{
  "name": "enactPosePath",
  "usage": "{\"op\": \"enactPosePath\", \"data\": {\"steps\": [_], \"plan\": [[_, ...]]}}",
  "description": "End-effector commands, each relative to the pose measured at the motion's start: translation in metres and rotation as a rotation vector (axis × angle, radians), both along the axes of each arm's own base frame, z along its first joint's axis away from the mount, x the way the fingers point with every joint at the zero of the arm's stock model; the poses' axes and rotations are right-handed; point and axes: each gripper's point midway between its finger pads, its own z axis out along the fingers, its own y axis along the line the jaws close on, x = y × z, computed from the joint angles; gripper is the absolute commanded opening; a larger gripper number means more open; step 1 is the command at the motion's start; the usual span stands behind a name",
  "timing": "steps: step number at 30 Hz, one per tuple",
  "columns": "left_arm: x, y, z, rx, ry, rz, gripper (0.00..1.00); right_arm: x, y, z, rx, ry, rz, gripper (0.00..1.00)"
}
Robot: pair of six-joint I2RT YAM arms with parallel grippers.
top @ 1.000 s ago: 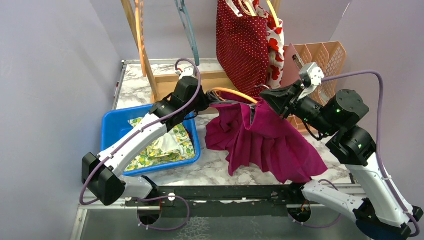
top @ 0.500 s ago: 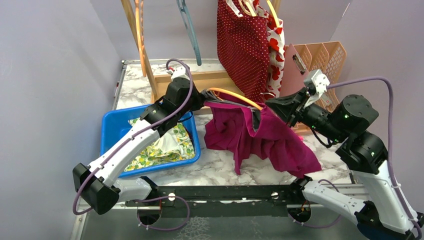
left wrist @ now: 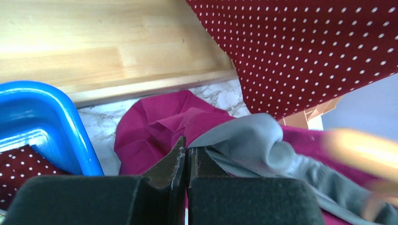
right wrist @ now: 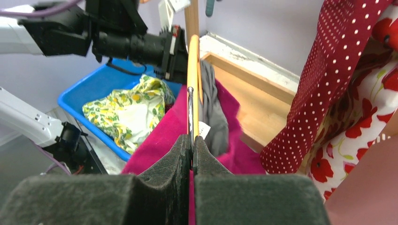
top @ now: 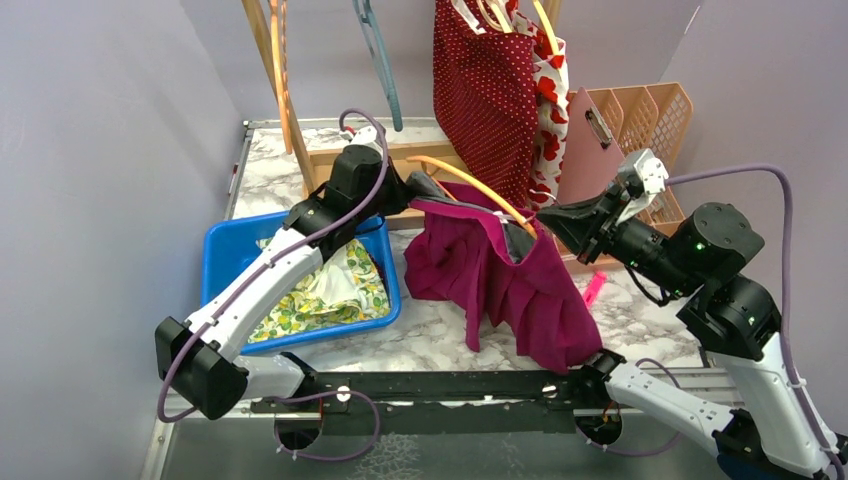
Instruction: Remove the skirt from the hanger
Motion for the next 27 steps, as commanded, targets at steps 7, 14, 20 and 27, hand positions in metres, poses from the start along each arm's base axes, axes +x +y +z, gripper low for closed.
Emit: {"op": "enactPosePath", "data": {"steps": [7,14,20,27], "plan": [[-0.006,0.022,-0.025,0.04,0.039,0.028,0.0,-0.014,-0.028,0.1,0.328,-0.22,-0.077,0.01],[-0.033,-0.054,0.029,-0.169,-0.113,-0.359,0.0,0.019,0.004,0.093,0.415,-0.148,-0.054,0.01],[-0.05,-0.073,0.046,-0.168,-0.17,-0.434,0.0,0.056,0.018,0.082,0.349,-0.088,-0.134,0.01],[-0.031,-0.039,0.054,-0.069,-0.149,-0.215,0.57,0.079,0.02,0.052,0.291,0.041,-0.227,0.01]]}}
